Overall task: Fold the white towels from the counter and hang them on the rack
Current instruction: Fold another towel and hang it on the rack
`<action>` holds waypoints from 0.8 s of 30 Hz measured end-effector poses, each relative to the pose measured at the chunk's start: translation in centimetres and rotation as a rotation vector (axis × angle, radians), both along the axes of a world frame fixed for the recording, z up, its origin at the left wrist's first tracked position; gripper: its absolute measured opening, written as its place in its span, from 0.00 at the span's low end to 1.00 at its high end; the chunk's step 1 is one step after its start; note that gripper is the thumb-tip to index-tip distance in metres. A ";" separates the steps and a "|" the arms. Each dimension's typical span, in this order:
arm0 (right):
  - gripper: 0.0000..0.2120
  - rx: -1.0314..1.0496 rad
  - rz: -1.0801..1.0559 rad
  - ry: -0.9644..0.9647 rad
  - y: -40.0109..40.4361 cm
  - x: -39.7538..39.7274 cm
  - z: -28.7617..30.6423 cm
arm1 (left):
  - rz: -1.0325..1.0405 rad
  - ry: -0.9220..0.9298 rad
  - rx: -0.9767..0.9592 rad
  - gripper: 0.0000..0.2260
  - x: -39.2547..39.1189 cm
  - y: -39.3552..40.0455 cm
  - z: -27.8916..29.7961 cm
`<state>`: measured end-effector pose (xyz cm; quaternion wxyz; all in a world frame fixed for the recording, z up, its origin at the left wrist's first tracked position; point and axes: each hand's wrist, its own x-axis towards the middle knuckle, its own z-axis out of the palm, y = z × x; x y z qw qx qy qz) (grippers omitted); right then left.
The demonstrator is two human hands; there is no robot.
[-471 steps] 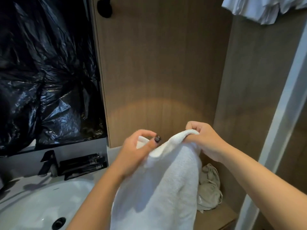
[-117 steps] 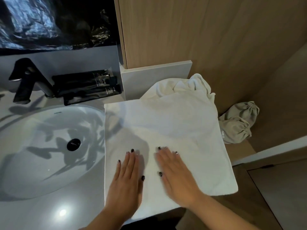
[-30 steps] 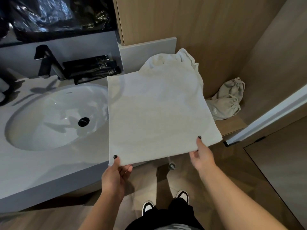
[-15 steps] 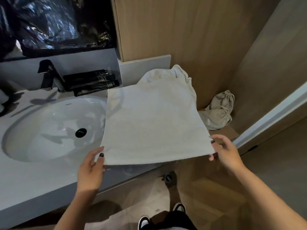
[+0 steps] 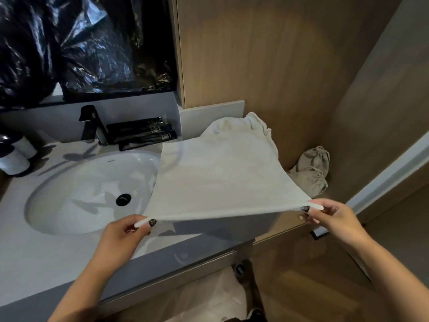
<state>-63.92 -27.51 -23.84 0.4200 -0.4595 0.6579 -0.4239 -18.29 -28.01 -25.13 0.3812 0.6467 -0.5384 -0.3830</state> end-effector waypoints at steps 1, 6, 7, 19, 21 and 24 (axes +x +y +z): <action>0.08 -0.009 -0.003 0.042 0.4 -0.1 -0.7 | 0.007 -0.004 0.002 0.09 0.0 0.2 -0.4; 0.15 -0.066 0.000 0.153 1.8 0.0 -1.1 | -0.003 0.043 -0.006 0.05 0.7 1.3 -0.8; 0.10 -0.076 -0.003 0.147 1.9 -0.1 -1.0 | -0.005 0.089 -0.014 0.06 0.9 1.6 -0.6; 0.06 -0.197 -0.041 0.059 -0.4 3.1 0.2 | 0.114 0.058 -0.159 0.08 1.0 -0.6 0.4; 0.07 -0.202 -0.075 0.051 -1.8 3.4 -0.1 | 0.124 0.068 -0.161 0.08 0.5 -1.9 0.6; 0.08 -0.209 -0.117 0.034 -4.1 3.7 -0.5 | 0.133 0.089 -0.139 0.07 0.3 -4.3 0.4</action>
